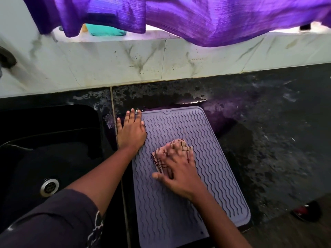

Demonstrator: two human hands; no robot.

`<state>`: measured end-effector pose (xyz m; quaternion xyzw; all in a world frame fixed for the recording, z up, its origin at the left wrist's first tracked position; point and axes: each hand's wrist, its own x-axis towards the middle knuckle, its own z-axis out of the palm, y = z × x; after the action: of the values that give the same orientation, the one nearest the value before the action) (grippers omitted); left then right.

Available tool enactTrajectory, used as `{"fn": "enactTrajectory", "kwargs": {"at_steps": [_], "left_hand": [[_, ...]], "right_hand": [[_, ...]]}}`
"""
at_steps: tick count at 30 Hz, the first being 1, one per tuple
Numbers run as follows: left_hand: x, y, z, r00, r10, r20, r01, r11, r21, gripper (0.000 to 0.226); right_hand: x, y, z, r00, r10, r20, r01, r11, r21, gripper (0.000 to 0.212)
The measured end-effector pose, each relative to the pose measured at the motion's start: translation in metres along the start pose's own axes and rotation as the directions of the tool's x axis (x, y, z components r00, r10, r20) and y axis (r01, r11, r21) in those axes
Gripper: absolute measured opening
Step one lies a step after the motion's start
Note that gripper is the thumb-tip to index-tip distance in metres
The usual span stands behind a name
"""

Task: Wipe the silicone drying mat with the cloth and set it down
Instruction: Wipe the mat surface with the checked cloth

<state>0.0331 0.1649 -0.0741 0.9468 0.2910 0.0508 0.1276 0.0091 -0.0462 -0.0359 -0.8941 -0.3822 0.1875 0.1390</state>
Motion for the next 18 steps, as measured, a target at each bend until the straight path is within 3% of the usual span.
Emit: {"fn": "enactTrajectory", "kwargs": {"at_steps": [2, 4, 9, 14, 16, 18], "left_hand": [[0.0, 0.0, 0.001, 1.0, 0.002, -0.002, -0.002, 1.0, 0.004, 0.053], [0.0, 0.0, 0.001, 1.0, 0.002, -0.004, -0.002, 1.0, 0.008, 0.053], [0.001, -0.001, 0.002, 1.0, -0.002, -0.006, 0.002, 1.0, 0.006, 0.053], [0.001, -0.002, 0.003, 1.0, 0.009, -0.008, -0.009, 1.0, -0.009, 0.053], [0.002, -0.002, 0.003, 1.0, 0.01, -0.009, -0.01, 1.0, -0.012, 0.053], [0.002, -0.003, 0.003, 1.0, 0.012, -0.004, -0.012, 1.0, -0.01, 0.053]], "right_hand": [[0.012, 0.001, 0.005, 0.99, 0.101, -0.098, -0.108, 0.992, -0.071, 0.088], [0.025, -0.002, 0.009, 0.983, 0.158, -0.092, -0.17, 0.976, -0.138, 0.083], [0.026, -0.01, 0.013, 0.972, 0.156, -0.177, -0.184, 0.971, -0.152, 0.056], [0.001, -0.021, 0.007, 0.983, 0.171, -0.072, -0.181, 0.968, -0.172, 0.048], [-0.001, -0.018, -0.007, 0.976, 0.214, -0.04, -0.213, 0.977, 0.03, 0.039], [0.016, -0.015, -0.024, 0.952, 0.286, -0.108, -0.245, 0.925, 0.291, 0.03]]}}
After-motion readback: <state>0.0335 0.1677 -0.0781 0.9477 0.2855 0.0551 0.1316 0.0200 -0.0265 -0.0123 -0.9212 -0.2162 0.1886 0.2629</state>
